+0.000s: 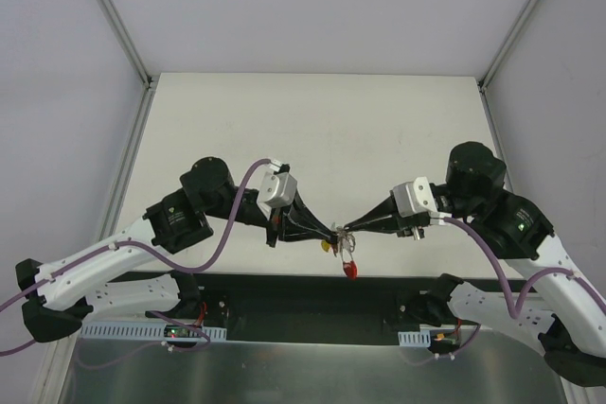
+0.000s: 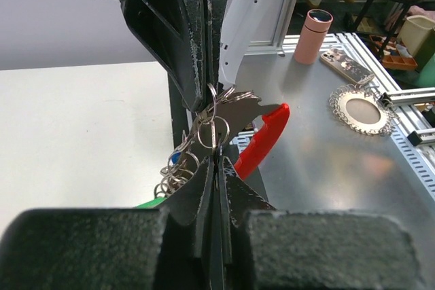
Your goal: Remove the keys from the keyring
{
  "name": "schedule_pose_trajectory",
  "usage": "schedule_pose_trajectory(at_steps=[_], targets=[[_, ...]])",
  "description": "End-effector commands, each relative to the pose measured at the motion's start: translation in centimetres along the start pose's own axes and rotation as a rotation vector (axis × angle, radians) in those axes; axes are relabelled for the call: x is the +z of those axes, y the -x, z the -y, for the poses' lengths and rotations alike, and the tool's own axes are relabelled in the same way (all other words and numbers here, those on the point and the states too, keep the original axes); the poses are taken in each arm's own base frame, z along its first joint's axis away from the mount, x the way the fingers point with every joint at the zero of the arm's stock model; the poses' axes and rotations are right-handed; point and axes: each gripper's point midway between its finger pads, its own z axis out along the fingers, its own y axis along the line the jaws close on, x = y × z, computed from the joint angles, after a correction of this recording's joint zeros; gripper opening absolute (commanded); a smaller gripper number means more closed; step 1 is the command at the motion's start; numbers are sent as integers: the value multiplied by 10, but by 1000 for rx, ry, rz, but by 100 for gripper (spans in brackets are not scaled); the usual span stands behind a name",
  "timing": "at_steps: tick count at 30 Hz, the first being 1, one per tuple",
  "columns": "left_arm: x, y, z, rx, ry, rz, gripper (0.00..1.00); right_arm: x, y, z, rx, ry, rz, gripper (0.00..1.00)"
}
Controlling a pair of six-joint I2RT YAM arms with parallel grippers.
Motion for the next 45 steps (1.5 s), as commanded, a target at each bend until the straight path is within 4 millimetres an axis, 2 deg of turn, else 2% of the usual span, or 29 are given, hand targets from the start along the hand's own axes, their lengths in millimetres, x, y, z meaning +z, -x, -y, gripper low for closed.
schedule_pose_trajectory(at_steps=[1, 2, 4, 5, 6, 13, 15, 16, 18, 23, 29, 36, 40, 45], targets=[[-6, 20, 4, 66, 17, 30, 6, -3, 16, -6, -66, 33, 53, 1], [-6, 20, 4, 70, 13, 28, 16, -3, 16, -6, -67, 31, 53, 1], [-5, 19, 6, 71, -2, 25, 18, -3, 18, -6, -69, 33, 56, 1], [-5, 19, 7, 76, -8, 24, 11, -3, 19, -6, -71, 35, 58, 1], [-5, 18, 9, 74, -19, 21, 0, -3, 21, -6, -74, 34, 61, 1], [-2, 19, 6, 64, -14, 18, 0, -4, 24, -6, -80, 31, 66, 1], [-2, 19, 5, 63, -12, 17, 12, -4, 24, -5, -80, 32, 67, 1], [-1, 19, 5, 62, -12, 17, 26, -4, 24, -5, -80, 31, 68, 1], [0, 19, 7, 61, -28, 17, 28, -4, 24, -5, -77, 33, 68, 1], [4, 18, 4, 48, -28, 15, 43, -3, 28, -4, -83, 34, 80, 1], [8, 26, 3, 58, -15, 52, 44, -4, 27, -1, -83, 13, 73, 1], [13, 33, 2, 99, 79, 110, 38, -5, 27, 9, -81, -52, 72, 1], [11, 33, -9, 112, 184, 132, 31, -5, 28, 10, -81, -56, 74, 1], [8, 36, -17, 123, 261, 153, 28, -5, 28, 12, -82, -66, 74, 1]])
